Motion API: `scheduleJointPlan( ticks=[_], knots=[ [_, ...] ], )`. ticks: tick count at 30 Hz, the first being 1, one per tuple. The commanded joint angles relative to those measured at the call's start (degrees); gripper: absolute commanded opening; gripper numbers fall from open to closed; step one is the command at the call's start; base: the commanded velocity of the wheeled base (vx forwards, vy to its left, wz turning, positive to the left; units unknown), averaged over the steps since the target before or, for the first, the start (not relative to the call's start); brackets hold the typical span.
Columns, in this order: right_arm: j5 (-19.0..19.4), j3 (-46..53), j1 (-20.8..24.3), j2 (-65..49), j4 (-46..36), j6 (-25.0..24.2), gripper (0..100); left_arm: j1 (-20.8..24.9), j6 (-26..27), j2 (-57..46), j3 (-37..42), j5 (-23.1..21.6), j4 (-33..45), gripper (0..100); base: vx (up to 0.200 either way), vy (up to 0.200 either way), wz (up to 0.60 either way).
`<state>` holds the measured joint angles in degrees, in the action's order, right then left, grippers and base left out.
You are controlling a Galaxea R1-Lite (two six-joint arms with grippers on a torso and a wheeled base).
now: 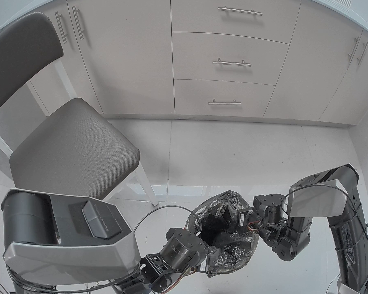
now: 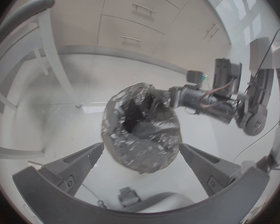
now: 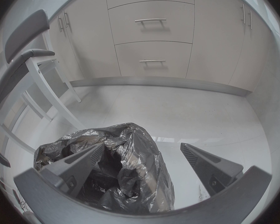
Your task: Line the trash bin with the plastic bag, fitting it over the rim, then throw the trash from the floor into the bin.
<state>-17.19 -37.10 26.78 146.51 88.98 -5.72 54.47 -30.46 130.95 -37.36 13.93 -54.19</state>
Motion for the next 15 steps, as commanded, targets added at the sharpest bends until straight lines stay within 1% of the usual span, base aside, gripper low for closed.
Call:
scheduleJointPlan(
  ticks=[1, 2, 5, 7, 15],
  knots=[
    [-0.04, 0.01, 0.02, -0.17, 1.02, 0.00, 100, 0.11, 0.85, 1.50, 1.24, 1.36, 1.28, 100, 0.000, 0.000, 0.00],
    [-0.04, 0.01, 0.02, -0.17, 1.02, 0.00, 100, 0.11, 1.02, 1.94, 0.98, 1.45, 1.28, 100, 0.000, 0.000, 0.00],
    [-0.04, 0.09, 0.02, -0.26, 1.02, 0.00, 100, -1.29, 4.98, 5.89, -3.50, 2.06, 1.63, 100, 0.000, 0.000, 0.00],
    [-0.04, 0.09, 0.02, -0.26, 1.02, 0.00, 100, -2.00, 6.21, 7.12, -5.88, 2.50, 2.95, 100, 0.000, 0.000, 0.00],
    [-0.04, 0.01, -0.06, -0.26, 1.02, 0.00, 100, -2.44, 7.17, 8.97, -16.78, 2.59, 15.43, 100, 0.000, 0.000, 0.00]
  ],
)
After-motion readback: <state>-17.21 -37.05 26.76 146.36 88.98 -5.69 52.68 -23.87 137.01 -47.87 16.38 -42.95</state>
